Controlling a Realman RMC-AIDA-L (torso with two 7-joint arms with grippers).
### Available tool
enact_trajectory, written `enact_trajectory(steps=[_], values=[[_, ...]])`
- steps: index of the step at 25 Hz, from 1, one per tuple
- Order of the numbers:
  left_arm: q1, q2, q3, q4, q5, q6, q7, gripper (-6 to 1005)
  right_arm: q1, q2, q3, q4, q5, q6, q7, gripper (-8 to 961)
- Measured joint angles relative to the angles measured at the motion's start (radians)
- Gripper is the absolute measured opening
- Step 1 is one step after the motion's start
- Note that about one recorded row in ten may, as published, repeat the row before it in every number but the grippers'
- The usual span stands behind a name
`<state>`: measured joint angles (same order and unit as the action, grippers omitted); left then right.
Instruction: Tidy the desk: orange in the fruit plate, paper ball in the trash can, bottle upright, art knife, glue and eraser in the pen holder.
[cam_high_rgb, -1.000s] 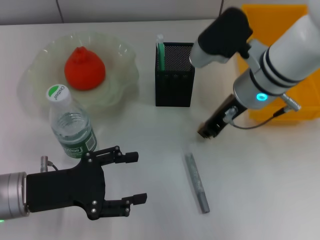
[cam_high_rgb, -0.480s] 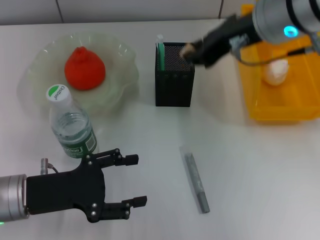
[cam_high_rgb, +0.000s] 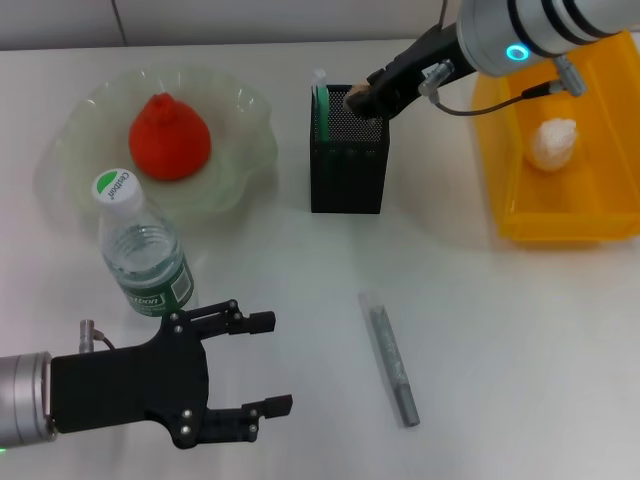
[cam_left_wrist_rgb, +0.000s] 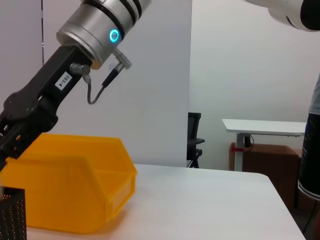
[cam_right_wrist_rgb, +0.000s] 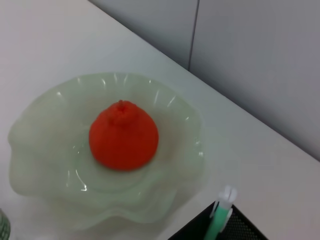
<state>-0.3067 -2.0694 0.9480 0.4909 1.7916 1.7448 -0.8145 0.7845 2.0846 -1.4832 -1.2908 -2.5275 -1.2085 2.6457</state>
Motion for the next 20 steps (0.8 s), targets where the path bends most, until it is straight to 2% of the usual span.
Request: enact_trajectory(steps=[3, 7, 12, 15, 20], values=[[0.002, 0.0, 0.0, 0.0, 0.0, 0.001, 0.0, 788, -0.008, 0.001, 0.002, -0.042, -0.001, -0.038, 0.025, 360], [0.001, 0.0, 0.0, 0.0, 0.001, 0.0, 0.0, 788, -0.042, 0.0, 0.003, -0.179, -0.003, -0.154, 0.092, 376], [-0.001, 0.0, 0.0, 0.0, 0.002, -0.002, 0.0, 788, -0.099, 0.003, -0.035, -0.313, 0.003, -0.291, 0.17, 599], [-0.003, 0.0, 0.0, 0.0, 0.002, -0.002, 0.0, 788, -0.137, 0.005, -0.102, -0.339, 0.002, -0.331, 0.2, 783], [-0.006, 0.0, 0.001, 0.0, 0.002, -0.005, 0.0, 788, -0.172, 0.007, -0.189, -0.299, 0.004, -0.318, 0.234, 780]])
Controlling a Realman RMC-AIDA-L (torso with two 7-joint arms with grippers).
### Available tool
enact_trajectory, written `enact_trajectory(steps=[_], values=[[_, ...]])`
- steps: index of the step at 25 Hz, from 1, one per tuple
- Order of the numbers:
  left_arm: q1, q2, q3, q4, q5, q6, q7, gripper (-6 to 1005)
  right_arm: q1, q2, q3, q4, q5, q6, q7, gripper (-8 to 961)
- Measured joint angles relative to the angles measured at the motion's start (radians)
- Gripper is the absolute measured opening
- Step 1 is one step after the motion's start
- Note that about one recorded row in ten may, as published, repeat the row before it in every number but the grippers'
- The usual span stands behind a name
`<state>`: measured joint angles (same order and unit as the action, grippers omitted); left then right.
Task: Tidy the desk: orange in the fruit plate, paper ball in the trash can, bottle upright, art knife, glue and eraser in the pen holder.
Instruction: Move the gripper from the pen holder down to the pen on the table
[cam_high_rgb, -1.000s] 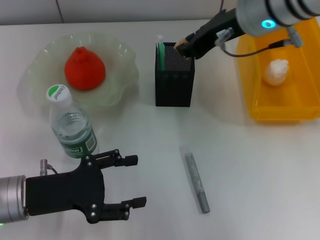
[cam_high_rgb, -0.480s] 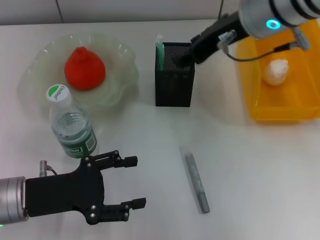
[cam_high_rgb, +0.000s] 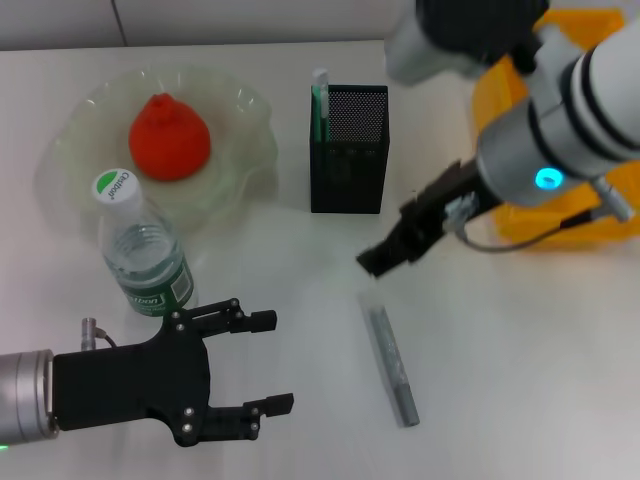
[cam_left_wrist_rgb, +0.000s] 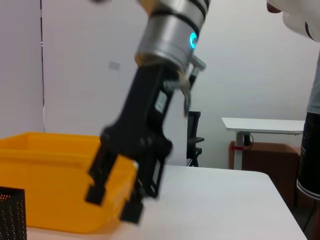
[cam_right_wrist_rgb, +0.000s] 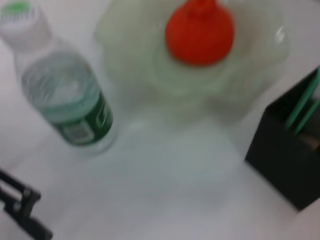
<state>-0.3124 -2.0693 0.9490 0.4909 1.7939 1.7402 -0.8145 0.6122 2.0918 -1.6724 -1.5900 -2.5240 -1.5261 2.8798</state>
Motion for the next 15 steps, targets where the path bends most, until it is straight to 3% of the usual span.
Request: enact_trajectory(steps=[6, 15], values=[[-0.002, 0.0, 0.001, 0.003, 0.001, -0.002, 0.0, 788, 0.001, 0.0, -0.091, 0.094, -0.004, 0.058, 0.018, 777], [-0.004, 0.0, 0.001, 0.004, 0.001, -0.01, 0.0, 788, 0.039, 0.001, -0.115, 0.253, -0.001, 0.148, 0.021, 775]])
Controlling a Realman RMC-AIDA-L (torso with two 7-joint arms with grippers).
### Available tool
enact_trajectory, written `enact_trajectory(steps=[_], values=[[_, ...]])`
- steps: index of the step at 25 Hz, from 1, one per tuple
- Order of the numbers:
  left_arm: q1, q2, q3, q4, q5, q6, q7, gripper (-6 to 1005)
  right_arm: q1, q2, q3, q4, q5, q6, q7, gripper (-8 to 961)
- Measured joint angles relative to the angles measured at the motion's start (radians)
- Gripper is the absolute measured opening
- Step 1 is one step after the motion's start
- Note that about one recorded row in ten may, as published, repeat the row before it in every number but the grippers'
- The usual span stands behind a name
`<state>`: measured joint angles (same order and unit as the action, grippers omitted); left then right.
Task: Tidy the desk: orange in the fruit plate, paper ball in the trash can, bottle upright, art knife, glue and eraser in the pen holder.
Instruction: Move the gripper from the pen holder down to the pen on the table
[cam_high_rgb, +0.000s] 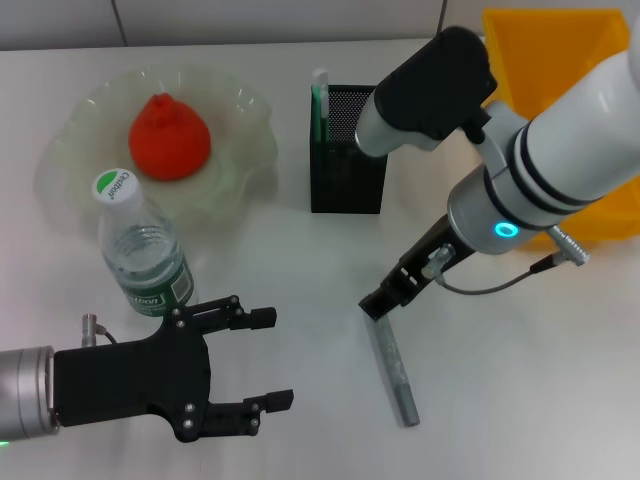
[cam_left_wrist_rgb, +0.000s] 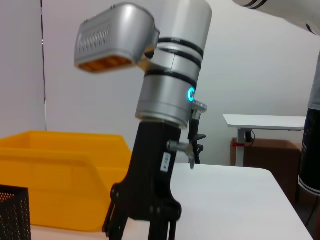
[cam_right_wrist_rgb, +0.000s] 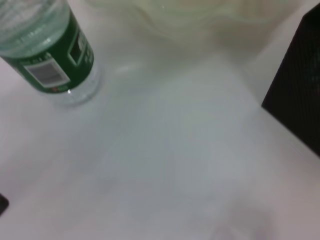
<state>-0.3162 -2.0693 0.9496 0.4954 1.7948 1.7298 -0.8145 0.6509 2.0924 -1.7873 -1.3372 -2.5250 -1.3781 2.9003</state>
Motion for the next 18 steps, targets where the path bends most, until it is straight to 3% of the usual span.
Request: enact_trajectory(steps=[7, 18], values=[[-0.013, 0.0, 0.0, -0.002, 0.0, -0.002, 0.0, 788, 0.013, 0.0, -0.029, 0.061, 0.013, 0.049, 0.0, 773], [-0.018, 0.0, 0.0, -0.002, 0.0, -0.006, 0.0, 788, 0.055, 0.0, -0.03, 0.141, 0.039, 0.065, -0.007, 497]])
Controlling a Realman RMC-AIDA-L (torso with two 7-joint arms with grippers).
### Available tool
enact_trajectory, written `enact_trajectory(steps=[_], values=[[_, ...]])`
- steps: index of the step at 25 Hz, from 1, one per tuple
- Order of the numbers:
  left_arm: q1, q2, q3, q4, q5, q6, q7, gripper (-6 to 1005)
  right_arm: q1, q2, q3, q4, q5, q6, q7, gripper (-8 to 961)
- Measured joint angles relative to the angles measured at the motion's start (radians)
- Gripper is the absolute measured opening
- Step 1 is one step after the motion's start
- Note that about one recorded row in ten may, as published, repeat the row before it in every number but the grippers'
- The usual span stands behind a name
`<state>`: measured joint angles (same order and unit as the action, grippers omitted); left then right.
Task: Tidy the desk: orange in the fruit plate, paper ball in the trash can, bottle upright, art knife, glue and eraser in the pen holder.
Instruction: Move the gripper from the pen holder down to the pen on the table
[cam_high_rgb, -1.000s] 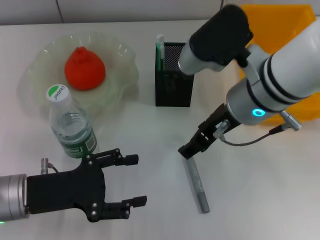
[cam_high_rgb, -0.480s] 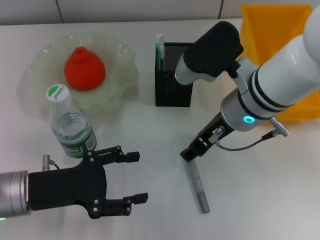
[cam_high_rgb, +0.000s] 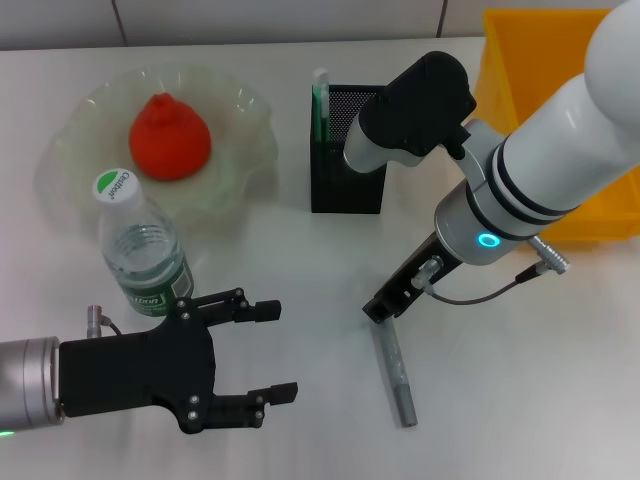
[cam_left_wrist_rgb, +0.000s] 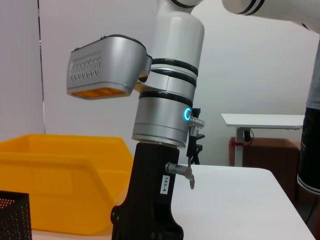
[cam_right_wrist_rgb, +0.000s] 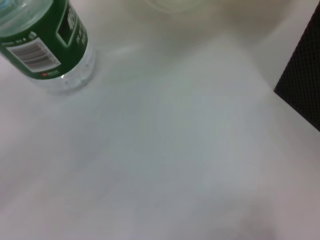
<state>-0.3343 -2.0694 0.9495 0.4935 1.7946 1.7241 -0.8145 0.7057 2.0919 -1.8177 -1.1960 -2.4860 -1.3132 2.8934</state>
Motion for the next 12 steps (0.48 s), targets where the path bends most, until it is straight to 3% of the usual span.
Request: enact_trajectory(steps=[2, 12], values=[[0.0, 0.0, 0.0, 0.0, 0.0, 0.0, 0.0, 788, 0.003, 0.0, -0.003, 0.013, 0.012, 0.008, 0.0, 455], [-0.006, 0.0, 0.0, -0.001, 0.0, -0.005, 0.0, 788, 0.015, 0.0, -0.01, 0.047, 0.039, 0.024, -0.002, 448]])
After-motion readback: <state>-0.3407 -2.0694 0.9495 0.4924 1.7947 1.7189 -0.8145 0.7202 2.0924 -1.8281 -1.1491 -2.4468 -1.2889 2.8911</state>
